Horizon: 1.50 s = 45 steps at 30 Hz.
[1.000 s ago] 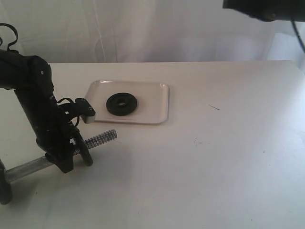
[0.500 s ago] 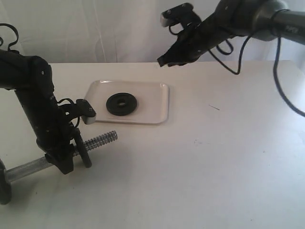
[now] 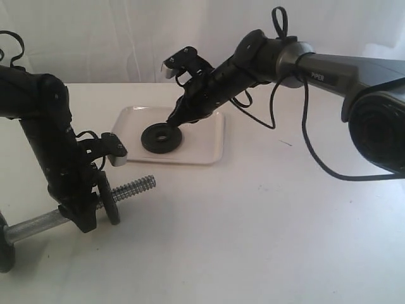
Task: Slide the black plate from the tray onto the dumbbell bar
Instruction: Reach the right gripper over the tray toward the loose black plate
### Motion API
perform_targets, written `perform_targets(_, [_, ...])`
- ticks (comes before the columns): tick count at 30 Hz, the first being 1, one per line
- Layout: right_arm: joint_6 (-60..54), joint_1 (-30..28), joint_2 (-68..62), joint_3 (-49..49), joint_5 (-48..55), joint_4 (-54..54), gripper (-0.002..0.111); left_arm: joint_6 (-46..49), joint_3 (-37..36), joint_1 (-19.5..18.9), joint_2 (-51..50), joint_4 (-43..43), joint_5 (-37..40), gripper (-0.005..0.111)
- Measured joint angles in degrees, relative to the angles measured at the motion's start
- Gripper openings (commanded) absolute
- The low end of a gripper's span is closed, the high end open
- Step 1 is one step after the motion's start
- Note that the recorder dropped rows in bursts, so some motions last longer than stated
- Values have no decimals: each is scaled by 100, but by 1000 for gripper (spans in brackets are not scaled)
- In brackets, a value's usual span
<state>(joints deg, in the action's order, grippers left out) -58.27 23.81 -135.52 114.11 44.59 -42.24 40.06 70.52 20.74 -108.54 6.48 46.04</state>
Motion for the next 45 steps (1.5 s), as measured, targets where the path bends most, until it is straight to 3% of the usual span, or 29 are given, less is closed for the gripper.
perform_targets(16, [1426,450,0,3,-480,402,0,-1,0,0,0,0,10,0])
perform_targets(24, [3369,1047,0,3,-1189,1970,0,-1,0,0,0,0,10,0])
perform_targets(25, [4000,1147,0,3,-1348,2451,0,-1,0,0,0,0,10,0])
perform_targets(31, [5543,1237,0,3,-1527,3542,2,-1,0,0,0,0,10,0])
perform_targets(32, [5779,1237,0,3,-1541,3662,5,-1,0,0,0,0,20,0])
perform_targets(34, [5896,1237,0,3,-1545,3721,25,-1,0,0,0,0,20,0])
perform_targets(35, [5910,1237,0,3,-1545,3714,48,-1,0,0,0,0,20,0])
perform_targets(36, [5931,1237,0,3,-1545,3725,63,-1,0,0,0,0,33,0])
perform_targets(37, [5931,1237,0,3,-1545,3739,87,-1,0,0,0,0,43,0])
perform_targets(38, [5946,1237,0,3,-1498,3747,95,-1,0,0,0,0,53,0])
perform_targets(39, [5946,1237,0,3,-1474,3760,101,-1,0,0,0,0,53,0])
perform_targets(45, [5970,1237,-326,3,-1496,3833,101,-1,0,0,0,0,79,0])
